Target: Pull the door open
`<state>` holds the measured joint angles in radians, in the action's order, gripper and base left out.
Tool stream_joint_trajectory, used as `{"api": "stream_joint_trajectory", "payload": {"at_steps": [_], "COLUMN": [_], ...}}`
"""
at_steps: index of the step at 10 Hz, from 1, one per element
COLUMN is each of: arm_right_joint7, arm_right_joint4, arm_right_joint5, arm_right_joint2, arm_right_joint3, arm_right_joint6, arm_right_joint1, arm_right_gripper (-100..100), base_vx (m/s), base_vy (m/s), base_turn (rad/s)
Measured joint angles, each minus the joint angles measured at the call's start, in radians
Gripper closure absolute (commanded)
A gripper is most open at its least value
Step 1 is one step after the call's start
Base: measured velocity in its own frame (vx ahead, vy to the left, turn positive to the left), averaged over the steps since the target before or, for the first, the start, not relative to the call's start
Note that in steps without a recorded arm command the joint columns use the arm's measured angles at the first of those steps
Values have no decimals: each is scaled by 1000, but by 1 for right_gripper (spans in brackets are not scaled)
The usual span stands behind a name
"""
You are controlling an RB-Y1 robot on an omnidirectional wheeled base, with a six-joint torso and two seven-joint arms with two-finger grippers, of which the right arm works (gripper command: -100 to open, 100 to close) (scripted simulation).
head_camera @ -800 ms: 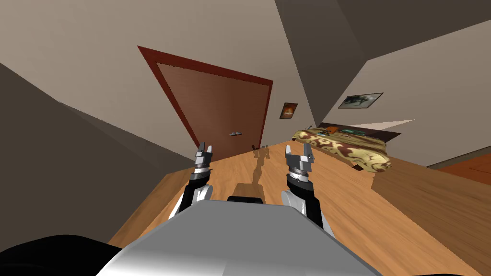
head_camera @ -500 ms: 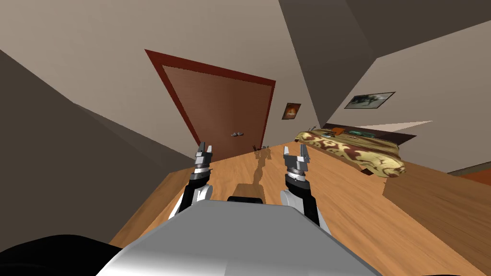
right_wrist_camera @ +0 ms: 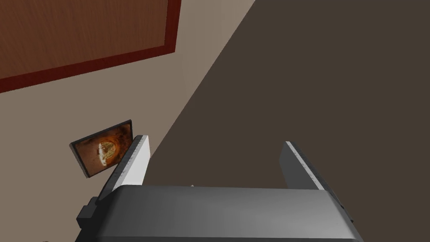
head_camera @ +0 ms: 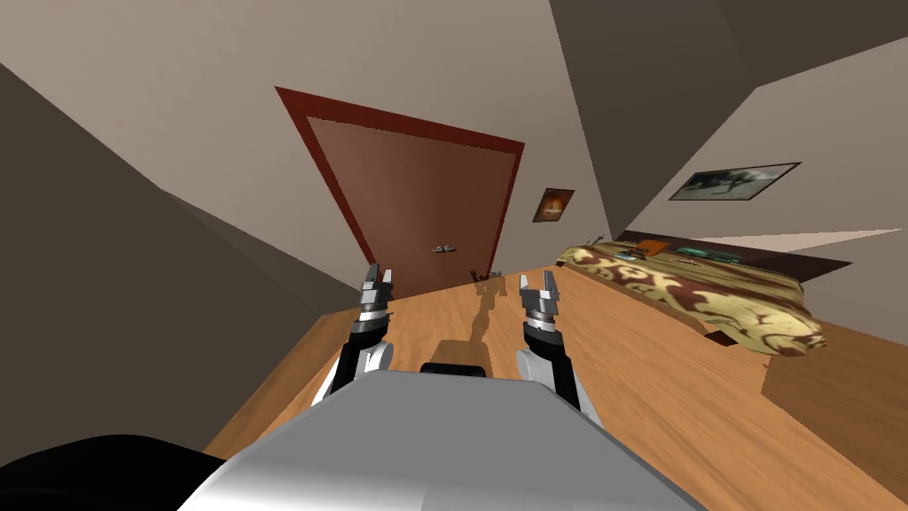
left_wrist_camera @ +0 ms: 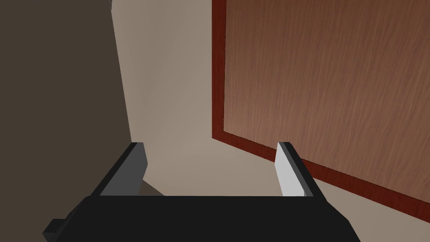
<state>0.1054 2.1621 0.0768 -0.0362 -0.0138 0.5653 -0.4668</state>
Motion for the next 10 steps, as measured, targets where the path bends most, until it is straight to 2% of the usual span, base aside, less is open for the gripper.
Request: {"api": "stream_joint_trajectory", "payload": {"at_steps": [3, 5, 8, 9, 10], "arm_right_joint7": [-3, -10, -12, -16, -17], "arm_right_joint4": [-68, -112, -185, -205, -233], "arm_right_joint5": [11, 12, 25, 26, 31], "arm_right_joint2": [-15, -17, -34, -34, -41], "arm_right_joint3": [9, 7, 21, 18, 25], "arm_right_joint6": [12, 16, 27, 32, 36], "arm_right_joint1": [22, 39, 66, 69, 83], "arm_right_gripper": [-100, -100, -100, -100, -100], "base_vx": [95, 97, 96, 90, 102], "base_vy": [10, 20, 5, 16, 23], "base_turn": [95, 100, 105, 130, 134]}}
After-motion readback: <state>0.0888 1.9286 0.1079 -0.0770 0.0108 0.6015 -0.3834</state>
